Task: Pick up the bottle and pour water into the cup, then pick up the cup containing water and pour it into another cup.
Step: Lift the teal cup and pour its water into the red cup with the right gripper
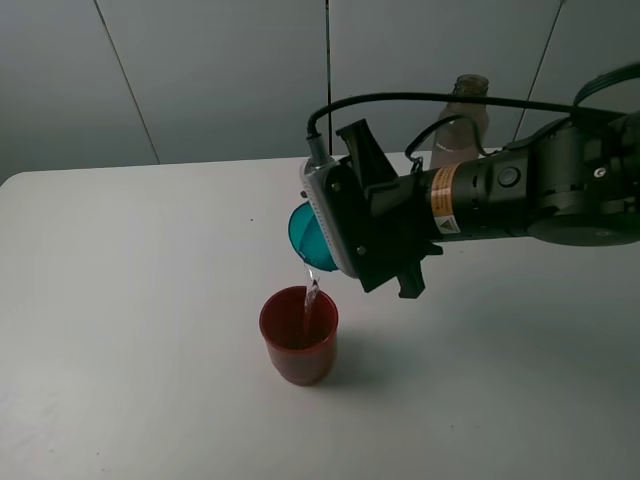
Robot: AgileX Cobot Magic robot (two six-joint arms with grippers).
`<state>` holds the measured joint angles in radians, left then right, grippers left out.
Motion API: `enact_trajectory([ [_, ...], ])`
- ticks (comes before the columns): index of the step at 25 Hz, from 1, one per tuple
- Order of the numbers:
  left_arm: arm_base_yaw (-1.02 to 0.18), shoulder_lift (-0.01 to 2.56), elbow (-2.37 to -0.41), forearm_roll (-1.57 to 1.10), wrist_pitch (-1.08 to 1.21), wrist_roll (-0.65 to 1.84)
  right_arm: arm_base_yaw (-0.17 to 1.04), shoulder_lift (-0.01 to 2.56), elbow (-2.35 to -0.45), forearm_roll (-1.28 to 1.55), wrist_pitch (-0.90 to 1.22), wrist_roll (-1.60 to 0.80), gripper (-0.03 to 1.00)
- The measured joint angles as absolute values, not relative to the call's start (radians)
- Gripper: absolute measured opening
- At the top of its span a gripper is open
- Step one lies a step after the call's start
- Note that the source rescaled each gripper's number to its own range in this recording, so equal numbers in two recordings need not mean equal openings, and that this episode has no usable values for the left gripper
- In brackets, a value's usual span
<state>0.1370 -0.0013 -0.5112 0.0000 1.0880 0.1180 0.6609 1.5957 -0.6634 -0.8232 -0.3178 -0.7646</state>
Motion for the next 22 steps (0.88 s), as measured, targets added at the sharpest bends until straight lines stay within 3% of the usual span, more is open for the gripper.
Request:
enact_trajectory([
  [22,0.137,-0.001,-0.511,0.0,1.088,0.118,0.667,1.632,-0.711,-0.821,-0.345,-0.847,0.06],
])
